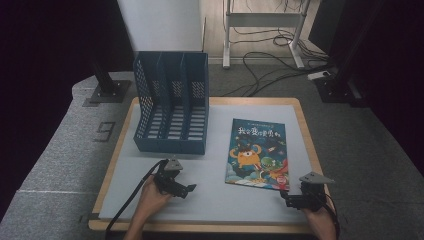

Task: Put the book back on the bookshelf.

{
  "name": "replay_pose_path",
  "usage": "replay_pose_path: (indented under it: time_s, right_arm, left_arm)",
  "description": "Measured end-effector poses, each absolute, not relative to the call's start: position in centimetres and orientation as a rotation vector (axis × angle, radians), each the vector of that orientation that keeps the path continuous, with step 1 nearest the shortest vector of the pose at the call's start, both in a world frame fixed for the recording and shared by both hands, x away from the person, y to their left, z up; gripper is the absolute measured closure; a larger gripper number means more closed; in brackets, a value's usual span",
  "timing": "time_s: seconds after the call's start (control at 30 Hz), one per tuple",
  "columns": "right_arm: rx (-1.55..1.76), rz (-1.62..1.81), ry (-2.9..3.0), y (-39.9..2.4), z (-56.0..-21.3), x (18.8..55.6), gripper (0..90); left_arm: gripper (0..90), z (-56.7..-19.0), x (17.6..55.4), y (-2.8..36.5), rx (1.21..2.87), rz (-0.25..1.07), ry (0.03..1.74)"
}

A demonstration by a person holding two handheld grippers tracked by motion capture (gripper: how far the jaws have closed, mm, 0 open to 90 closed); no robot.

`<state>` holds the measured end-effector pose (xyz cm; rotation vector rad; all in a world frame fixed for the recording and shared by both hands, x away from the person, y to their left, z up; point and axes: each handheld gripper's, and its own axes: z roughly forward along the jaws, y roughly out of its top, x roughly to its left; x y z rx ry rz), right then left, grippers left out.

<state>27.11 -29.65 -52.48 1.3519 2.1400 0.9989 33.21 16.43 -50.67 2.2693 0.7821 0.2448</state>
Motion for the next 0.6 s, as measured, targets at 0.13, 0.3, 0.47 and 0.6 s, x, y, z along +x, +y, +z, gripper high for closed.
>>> replay_pose_path:
  time_s: [0.13, 0.3, 0.47, 0.6]
  right_arm:
    - [1.341, 0.996, 2.143, -29.6, -52.2, 27.5, 0.1]
    - [1.334, 0.992, 2.152, -29.5, -52.1, 28.0, 0.1]
    - [1.327, 0.996, 2.157, -29.4, -51.9, 28.6, 0.1]
    - [1.334, 1.0, 2.162, -29.4, -51.8, 29.2, 0.1]
  left_arm:
    - [0.0, -50.4, 34.0, 14.7, 2.297, 0.262, 0.743]
    - [0.0, -50.2, 34.7, 13.1, 2.316, 0.252, 0.709]
    - [0.0, -50.1, 35.7, 11.1, 2.339, 0.245, 0.677]
    - [0.0, -50.3, 36.5, 9.4, 2.362, 0.26, 0.657]
